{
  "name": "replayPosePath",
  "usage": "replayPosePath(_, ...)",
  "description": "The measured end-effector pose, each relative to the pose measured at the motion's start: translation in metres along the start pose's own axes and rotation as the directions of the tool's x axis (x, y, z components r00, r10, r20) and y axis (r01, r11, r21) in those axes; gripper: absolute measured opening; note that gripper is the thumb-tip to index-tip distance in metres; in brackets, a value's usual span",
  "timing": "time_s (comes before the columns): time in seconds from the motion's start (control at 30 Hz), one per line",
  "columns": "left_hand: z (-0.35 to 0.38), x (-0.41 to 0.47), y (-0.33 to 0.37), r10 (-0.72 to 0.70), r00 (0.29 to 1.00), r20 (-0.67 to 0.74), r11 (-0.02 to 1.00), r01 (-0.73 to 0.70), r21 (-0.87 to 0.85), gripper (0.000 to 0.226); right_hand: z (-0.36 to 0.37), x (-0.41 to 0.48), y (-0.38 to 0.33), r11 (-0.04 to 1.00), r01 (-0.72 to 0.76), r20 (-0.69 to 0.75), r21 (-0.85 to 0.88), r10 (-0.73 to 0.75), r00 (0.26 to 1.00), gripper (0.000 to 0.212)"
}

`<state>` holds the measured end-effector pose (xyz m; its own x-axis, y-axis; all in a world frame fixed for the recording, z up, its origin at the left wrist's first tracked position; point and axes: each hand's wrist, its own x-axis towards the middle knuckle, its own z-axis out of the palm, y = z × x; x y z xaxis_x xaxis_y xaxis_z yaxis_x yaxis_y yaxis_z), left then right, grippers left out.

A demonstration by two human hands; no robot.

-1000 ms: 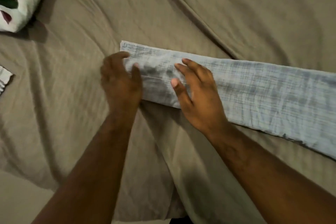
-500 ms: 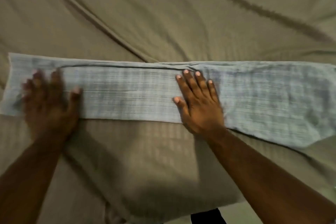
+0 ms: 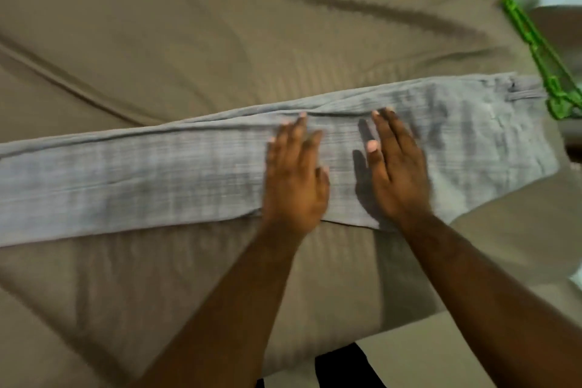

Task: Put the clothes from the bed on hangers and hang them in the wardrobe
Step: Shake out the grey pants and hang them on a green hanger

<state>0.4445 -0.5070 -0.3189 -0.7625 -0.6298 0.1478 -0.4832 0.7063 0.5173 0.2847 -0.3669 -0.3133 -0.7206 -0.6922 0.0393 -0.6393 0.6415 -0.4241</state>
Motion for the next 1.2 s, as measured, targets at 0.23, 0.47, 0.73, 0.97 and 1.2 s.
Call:
replayPosePath(0.23,0.066,0.0,0.082,0.0,0.975,0.222,0.968,-0.056,0.245,0.072,-0.049,0.003,0.122,0.93,0.149,0.081,-0.337,-0.129,0.988,0.058)
replayPosePath(0.47,0.073,-0.002,0.102,0.017,0.983,0.184,0.938,-0.08,0.338,0.07,-0.105,0.023,0.242,0.801,-0.568,-0.012,-0.188,0.576,0.817,0.078)
replayPosePath(0.73,0.077,-0.004,0.102,0.062,0.988,0.139,0.902,-0.115,0.417,0.07,-0.075,0.037,0.131,0.979,0.11,0.088,-0.171,-0.096,0.991,0.062)
replayPosePath(0.97,0.077,0.001,0.104,0.041,0.986,0.163,0.925,-0.099,0.367,0.073,-0.078,0.046,0.173,0.979,0.11,0.06,-0.173,-0.101,0.993,0.048)
replayPosePath(1.2,0.092,0.04,0.174,0.003,0.989,0.145,0.988,-0.025,0.152,0.061,-0.149,0.052,0.3,0.987,-0.15,-0.274,-0.054,0.13,0.953,0.052)
